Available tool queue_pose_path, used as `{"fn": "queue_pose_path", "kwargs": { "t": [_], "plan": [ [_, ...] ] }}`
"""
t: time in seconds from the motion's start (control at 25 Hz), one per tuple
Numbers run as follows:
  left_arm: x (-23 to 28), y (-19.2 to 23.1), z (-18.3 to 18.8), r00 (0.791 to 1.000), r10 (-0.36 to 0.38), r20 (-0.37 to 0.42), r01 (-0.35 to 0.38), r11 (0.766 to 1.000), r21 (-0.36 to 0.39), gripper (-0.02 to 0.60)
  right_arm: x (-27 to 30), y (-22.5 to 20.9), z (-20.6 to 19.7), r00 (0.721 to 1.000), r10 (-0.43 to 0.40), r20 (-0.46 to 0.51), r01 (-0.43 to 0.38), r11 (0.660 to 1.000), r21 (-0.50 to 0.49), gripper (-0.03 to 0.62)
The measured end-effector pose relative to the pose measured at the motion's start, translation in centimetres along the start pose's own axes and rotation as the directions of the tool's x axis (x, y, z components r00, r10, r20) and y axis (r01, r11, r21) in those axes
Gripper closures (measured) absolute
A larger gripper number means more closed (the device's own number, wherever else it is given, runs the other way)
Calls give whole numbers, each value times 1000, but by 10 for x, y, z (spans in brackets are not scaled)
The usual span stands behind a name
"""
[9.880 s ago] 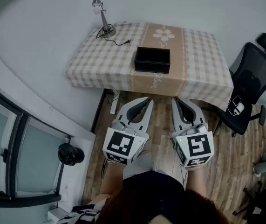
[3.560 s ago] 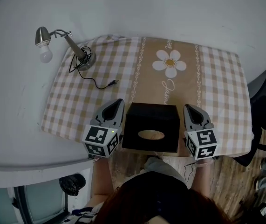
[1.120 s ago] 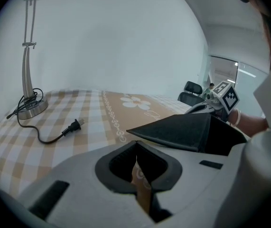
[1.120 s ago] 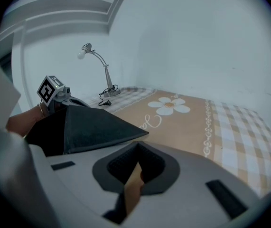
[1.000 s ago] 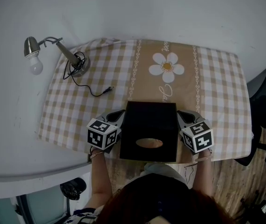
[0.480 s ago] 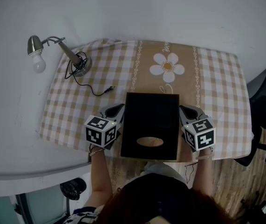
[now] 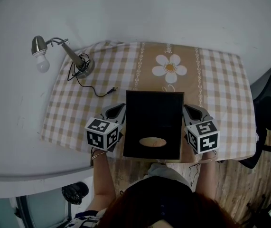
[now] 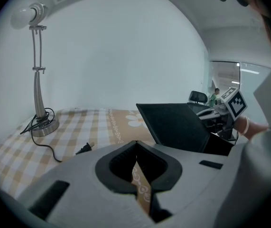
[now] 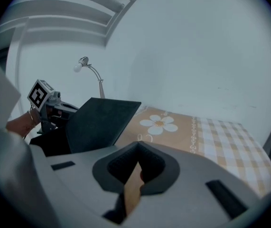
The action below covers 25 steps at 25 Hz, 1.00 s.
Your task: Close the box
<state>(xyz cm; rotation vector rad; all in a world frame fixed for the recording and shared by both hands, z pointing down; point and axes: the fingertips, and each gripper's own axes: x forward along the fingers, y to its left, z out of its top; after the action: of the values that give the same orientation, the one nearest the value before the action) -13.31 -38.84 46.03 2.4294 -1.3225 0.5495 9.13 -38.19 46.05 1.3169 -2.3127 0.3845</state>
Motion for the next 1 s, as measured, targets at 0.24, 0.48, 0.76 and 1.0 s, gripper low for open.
{"fn": "queue_pose_path", "kwargs": {
  "t": [0.24,0.48,0.76,1.0],
  "plan": [
    [-10,-4,7,999,22,28,-22,1000,0,555,-11,1,5,999,-46,18,45,999,21,577],
    [-19,-6,8,998,45,54,-44,999,-11,555,-20,4,7,994,-101,41,99,994,48,577],
    [-28,-10,10,994,68,83,-67,998,-18,555,-29,6,7,988,-140,62,135,988,78,577],
    [-35,-14,10,991,89,98,-88,996,-19,555,-36,7,7,983,-166,75,159,983,94,577]
  ]
}}
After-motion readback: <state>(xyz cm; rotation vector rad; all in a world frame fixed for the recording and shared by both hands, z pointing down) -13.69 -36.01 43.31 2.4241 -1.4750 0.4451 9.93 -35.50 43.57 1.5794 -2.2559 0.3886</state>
